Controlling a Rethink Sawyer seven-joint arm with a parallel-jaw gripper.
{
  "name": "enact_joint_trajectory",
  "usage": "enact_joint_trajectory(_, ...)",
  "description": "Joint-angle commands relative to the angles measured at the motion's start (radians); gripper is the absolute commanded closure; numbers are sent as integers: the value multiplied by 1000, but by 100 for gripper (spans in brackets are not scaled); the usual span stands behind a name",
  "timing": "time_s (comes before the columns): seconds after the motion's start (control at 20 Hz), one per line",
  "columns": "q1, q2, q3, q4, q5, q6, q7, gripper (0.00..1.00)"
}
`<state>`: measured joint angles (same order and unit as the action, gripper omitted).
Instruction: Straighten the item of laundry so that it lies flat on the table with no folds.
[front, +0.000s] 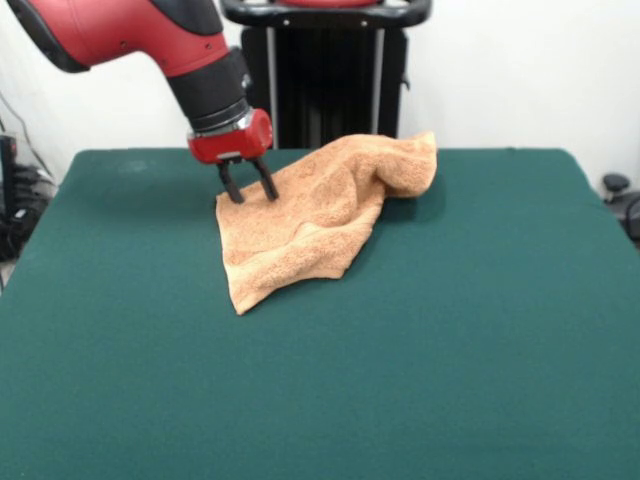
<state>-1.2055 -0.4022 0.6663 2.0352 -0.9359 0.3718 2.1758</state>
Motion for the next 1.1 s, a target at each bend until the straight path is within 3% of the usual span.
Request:
enact_joint_trajectory(0.05,40,54,-167,-310,-254,170,-328,0)
enact_joint_trajectory(0.1,35,55,-160,-306,-259,167,-341,100)
enact_joint_trajectory(0.9,46,52,-162,-310,-259,175,-323,100)
enact_joint_trajectory(1.1,36,31,-161,-313,-246,214,-362,100)
